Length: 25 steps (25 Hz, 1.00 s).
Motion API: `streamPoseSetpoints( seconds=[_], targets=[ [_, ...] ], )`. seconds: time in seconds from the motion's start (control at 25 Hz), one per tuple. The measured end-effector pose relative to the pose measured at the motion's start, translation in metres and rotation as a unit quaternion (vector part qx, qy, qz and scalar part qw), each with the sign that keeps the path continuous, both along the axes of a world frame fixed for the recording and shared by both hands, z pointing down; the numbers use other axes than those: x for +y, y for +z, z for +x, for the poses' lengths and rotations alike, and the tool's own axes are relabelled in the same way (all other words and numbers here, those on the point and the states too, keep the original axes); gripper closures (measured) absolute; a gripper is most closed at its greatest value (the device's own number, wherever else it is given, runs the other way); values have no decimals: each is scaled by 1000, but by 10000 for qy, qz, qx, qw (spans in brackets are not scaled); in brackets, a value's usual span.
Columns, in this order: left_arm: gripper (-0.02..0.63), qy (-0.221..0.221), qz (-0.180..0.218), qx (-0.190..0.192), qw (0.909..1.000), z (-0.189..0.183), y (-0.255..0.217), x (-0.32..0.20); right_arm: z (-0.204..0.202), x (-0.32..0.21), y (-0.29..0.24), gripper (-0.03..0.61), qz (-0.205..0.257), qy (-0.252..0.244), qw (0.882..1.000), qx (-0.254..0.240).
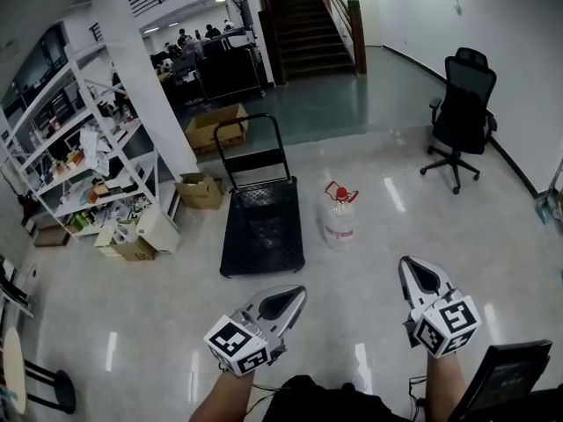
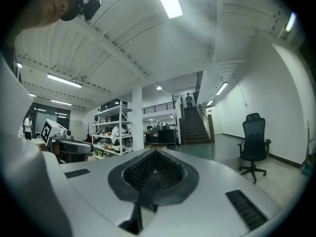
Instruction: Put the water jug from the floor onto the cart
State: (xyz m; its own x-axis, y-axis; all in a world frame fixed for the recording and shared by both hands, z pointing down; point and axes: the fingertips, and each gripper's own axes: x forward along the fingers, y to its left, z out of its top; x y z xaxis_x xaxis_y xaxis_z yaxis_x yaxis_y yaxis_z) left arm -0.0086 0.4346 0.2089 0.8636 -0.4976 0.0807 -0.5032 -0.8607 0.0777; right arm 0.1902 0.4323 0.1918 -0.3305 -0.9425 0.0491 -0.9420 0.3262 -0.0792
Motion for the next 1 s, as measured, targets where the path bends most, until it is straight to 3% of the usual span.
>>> streamPoseSetpoints(
  seconds=[0.2, 0.56, 0.84, 1.0],
  targets=[
    [612, 4, -74, 30, 10000, 9, 10, -67, 7, -66, 9, 578, -65, 47, 10000, 29],
    [612, 297, 203, 31, 9993, -4, 13, -206, -17, -204, 9, 578, -146, 162, 9996, 186],
    [612, 254, -54, 218, 9994, -14, 19, -307, -34, -297, 17, 578, -283, 103, 9995, 129],
    [612, 265, -48, 105, 9996, -5, 24, -350, -26, -340, 24, 578, -356, 116, 9993, 99]
  ],
)
